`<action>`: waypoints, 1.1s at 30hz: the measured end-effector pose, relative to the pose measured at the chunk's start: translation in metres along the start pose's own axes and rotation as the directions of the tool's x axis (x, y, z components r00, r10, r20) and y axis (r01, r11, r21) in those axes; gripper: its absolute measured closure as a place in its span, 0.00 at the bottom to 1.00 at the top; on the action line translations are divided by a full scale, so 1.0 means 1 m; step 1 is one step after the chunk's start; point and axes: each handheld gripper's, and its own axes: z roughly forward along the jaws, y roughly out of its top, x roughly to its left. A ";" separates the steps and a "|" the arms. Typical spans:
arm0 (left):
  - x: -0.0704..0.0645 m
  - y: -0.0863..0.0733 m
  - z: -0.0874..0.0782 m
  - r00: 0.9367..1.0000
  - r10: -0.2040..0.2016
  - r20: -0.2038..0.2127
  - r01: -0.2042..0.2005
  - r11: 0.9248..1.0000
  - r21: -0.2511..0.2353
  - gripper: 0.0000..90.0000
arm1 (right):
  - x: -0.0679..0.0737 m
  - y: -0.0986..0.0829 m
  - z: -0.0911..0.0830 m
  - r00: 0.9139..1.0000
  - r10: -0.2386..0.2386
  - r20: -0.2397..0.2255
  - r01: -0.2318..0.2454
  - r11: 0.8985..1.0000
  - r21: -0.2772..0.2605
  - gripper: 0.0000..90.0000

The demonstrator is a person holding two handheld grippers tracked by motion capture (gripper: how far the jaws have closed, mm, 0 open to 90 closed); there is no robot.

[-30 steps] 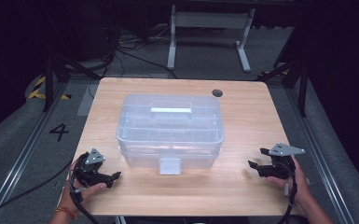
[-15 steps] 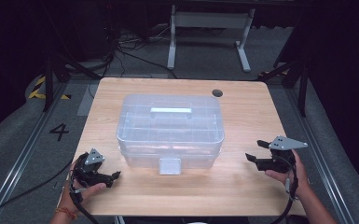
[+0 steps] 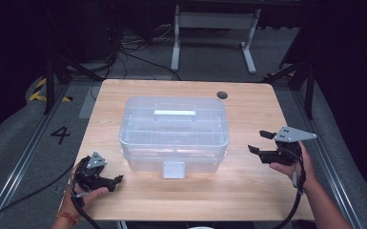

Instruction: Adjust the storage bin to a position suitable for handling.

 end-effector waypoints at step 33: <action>0.000 0.000 0.000 1.000 -0.001 -0.004 0.001 1.000 -0.005 0.03 | 0.007 0.083 0.022 0.993 -0.105 -0.047 0.101 0.992 -0.075 0.34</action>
